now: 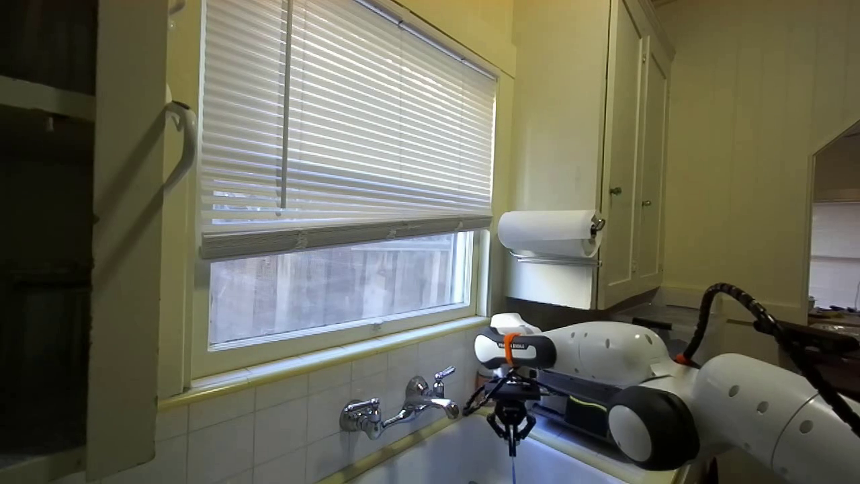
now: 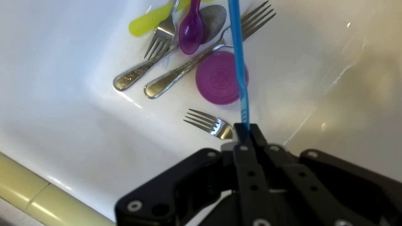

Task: Remove the purple spoon and blue knife from the dish rack and put them in the sink.

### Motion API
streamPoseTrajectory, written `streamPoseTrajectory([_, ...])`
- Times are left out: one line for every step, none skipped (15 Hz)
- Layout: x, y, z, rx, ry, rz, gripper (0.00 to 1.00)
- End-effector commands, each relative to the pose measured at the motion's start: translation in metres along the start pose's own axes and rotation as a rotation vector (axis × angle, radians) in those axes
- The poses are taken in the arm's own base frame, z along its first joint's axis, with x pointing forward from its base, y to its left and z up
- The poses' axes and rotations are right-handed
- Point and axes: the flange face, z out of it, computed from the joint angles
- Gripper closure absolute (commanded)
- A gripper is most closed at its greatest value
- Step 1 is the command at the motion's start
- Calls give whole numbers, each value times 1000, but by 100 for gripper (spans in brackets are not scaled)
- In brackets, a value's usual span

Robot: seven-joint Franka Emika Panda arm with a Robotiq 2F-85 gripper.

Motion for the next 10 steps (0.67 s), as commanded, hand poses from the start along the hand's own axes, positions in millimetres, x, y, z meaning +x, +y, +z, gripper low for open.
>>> streamPoseTrajectory([3, 3, 25, 18, -39, 34, 99])
streamPoseTrajectory([4, 4, 31, 8, -45, 42, 99])
streamPoseTrajectory([5, 6, 38, 4, -53, 48, 99])
streamPoseTrajectory([5, 7, 45, -6, -62, 62, 99])
streamPoseTrajectory([5, 9, 51, -7, -72, 75, 99])
streamPoseTrajectory([6, 9, 55, -5, -77, 93, 99])
streamPoseTrajectory([7, 11, 60, -2, -86, 109, 99])
streamPoseTrajectory([7, 12, 63, 1, -95, 123, 99])
streamPoseTrajectory([6, 12, 64, 5, -100, 139, 99])
streamPoseTrajectory([6, 12, 66, 4, -102, 157, 99])
